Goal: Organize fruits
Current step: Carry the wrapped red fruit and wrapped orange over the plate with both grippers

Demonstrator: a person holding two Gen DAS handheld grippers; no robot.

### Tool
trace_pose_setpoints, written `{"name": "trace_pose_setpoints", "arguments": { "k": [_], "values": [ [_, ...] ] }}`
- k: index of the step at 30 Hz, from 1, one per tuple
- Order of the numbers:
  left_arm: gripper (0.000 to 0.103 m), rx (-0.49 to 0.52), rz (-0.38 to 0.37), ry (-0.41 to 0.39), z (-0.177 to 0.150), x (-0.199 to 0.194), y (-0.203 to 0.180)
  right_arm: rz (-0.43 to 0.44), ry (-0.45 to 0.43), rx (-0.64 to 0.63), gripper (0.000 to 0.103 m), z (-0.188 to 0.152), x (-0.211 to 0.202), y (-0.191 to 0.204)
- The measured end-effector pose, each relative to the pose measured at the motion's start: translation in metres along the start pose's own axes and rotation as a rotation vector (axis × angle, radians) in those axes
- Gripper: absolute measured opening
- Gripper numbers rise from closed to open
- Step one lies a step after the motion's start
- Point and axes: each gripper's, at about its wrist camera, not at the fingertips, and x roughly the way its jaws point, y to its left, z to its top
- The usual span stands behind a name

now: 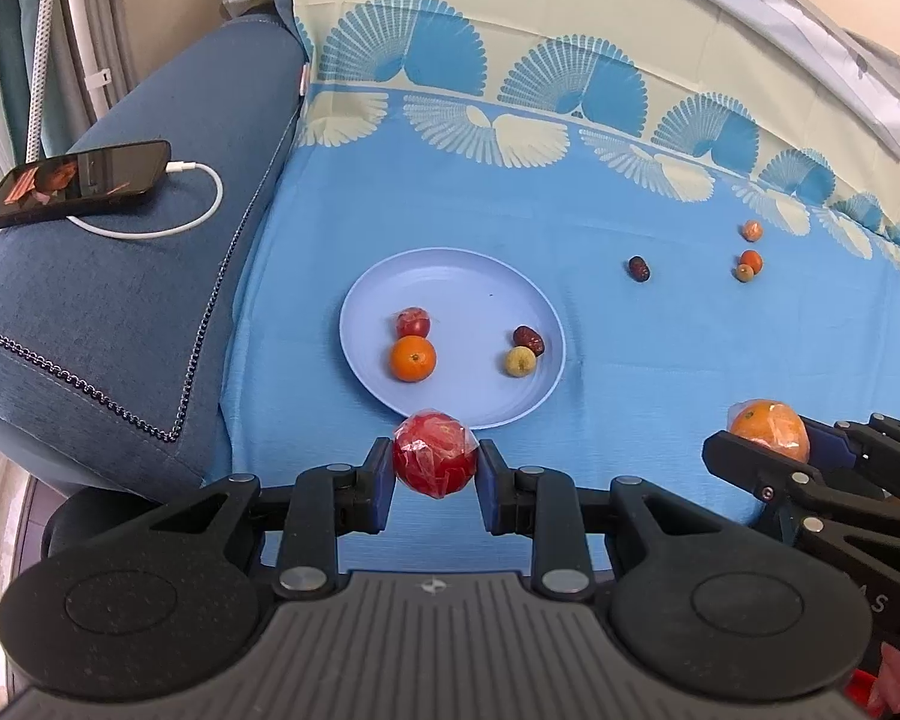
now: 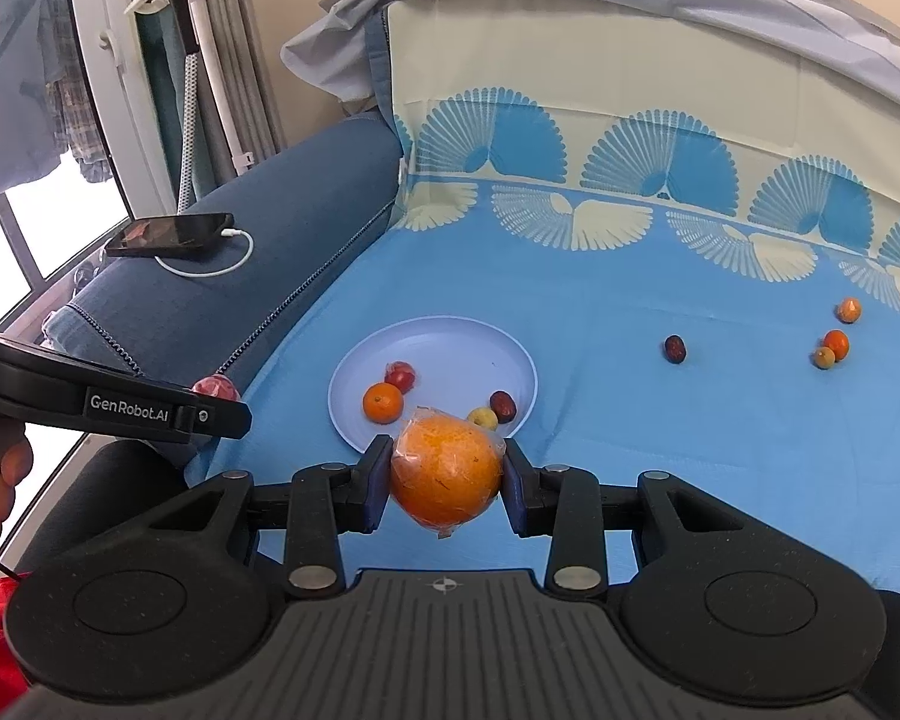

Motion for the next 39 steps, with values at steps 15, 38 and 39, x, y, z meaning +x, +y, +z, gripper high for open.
{"name": "trace_pose_setpoints", "arguments": {
  "k": [15,38,39],
  "values": [
    [0.031,0.000,0.012,0.032,0.029,0.037,0.011,-0.021,0.063,-0.008,0.039,0.012,0.043,0.001],
    [0.031,0.041,0.060,0.204,0.086,0.177,0.012,0.034,0.201,-0.032,0.039,0.030,0.185,-0.023],
    [0.031,0.041,0.064,0.215,0.086,0.182,0.013,0.042,0.211,-0.033,0.039,0.030,0.190,-0.024]
  ]
}}
